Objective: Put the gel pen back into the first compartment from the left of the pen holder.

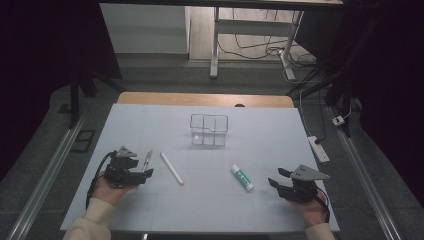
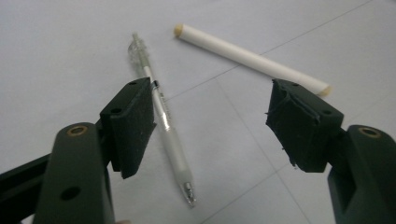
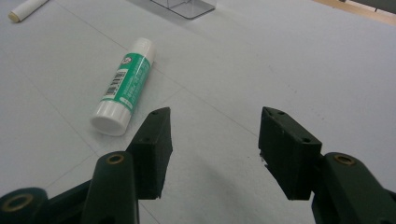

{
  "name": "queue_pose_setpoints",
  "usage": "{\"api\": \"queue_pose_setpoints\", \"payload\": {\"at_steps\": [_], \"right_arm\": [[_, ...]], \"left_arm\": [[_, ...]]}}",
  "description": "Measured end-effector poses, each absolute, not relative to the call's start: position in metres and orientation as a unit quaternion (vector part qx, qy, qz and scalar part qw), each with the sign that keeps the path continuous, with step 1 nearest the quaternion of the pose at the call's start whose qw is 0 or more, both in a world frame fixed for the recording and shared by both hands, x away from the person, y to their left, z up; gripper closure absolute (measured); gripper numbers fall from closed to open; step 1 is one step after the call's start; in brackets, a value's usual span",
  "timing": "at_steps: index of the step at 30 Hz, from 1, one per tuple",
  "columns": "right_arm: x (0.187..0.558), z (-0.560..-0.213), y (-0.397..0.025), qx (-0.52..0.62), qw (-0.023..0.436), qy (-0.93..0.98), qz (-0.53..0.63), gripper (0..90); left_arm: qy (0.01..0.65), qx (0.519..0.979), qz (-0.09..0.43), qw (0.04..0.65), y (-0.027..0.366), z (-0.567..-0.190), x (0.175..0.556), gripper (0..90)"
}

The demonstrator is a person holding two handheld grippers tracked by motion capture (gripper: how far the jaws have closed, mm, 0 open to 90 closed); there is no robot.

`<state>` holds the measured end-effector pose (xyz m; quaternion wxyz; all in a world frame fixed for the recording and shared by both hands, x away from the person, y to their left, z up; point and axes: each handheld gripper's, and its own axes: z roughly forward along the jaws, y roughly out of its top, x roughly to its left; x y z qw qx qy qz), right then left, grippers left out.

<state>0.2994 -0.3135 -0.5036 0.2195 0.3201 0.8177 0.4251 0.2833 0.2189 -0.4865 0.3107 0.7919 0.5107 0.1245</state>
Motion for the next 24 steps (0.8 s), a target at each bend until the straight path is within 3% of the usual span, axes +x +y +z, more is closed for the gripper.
{"api": "queue_pose_setpoints", "payload": {"at_steps": [14,24], "right_arm": [[0.299,-0.506,-0.314,0.322,0.221,0.823,0.412,43.5],[0.300,-0.508,-0.315,0.323,0.221,0.826,0.406,43.4]], "left_arm": [[0.539,0.792,0.122,0.260,0.218,-0.500,0.306,36.9],[0.548,0.801,0.115,0.214,0.213,-0.510,0.315,46.6]]}}
